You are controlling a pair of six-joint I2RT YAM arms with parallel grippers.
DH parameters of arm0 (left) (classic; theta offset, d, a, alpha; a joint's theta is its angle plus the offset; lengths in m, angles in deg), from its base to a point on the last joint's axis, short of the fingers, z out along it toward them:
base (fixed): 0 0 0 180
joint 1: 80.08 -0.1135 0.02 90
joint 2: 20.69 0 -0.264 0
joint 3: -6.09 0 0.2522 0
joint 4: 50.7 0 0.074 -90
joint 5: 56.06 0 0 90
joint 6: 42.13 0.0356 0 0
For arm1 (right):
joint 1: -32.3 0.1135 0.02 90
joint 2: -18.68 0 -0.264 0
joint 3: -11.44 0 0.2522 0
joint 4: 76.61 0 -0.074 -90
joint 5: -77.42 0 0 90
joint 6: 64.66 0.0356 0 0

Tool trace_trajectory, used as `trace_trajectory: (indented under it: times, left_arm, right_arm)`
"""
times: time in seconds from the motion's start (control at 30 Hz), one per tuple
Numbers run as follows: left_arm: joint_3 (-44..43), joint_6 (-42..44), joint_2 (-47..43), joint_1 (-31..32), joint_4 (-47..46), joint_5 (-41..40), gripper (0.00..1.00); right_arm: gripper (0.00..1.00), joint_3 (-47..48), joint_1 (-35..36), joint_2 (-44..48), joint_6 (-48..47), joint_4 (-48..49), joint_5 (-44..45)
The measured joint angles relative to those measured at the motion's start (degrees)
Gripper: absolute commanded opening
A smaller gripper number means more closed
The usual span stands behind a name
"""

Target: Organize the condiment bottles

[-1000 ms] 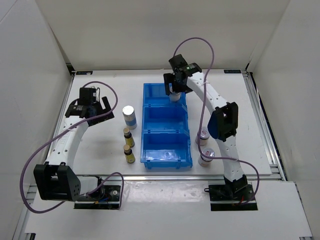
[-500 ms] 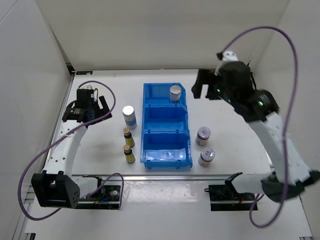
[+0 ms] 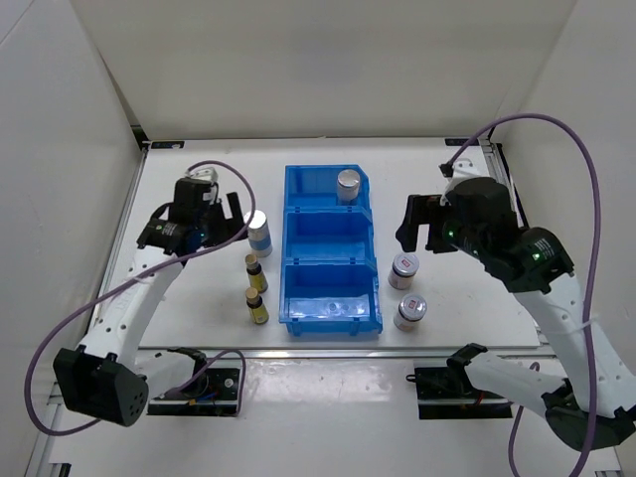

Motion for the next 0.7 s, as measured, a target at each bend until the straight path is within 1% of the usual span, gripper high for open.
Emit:
trace_trajectory:
  times: [0.1, 0.27, 0.43, 0.57, 0.63, 0.7]
  left_arm:
    - [-3.1, 0.0, 3.0, 5.6, 0.1, -0.8, 1.00]
    - [-11.4, 0.3, 15.5, 11.2, -1.2, -3.4, 1.00]
    - [-14.1, 0.0, 26.0, 11.7, -1.4, -5.4, 1.00]
    - [-15.0, -1.2, 31.5, 11.2, -1.4, -6.1, 0.97]
    - [-15.8, -1.9, 33.4, 11.0, -1.4, -6.2, 0.92]
    - [-16.8, -2.3, 34.5, 11.1, -1.4, -6.2, 0.83]
  right_arm:
    - [1.00, -2.1, 0.0, -0.3, -0.7, -0.8, 1.8]
    - [1.00, -5.4, 0.0, -1.6, -2.1, -2.1, 4.7]
    - [1.00, -5.5, 0.0, 0.1, -3.0, -3.6, 8.9]
    - [1.00, -6.7, 0.0, 3.8, -3.2, -4.3, 10.4]
    - [1.00, -7.7, 0.0, 5.2, -3.3, -4.5, 10.8]
    - [1.00, -8.5, 0.0, 5.7, -3.3, -4.7, 11.1]
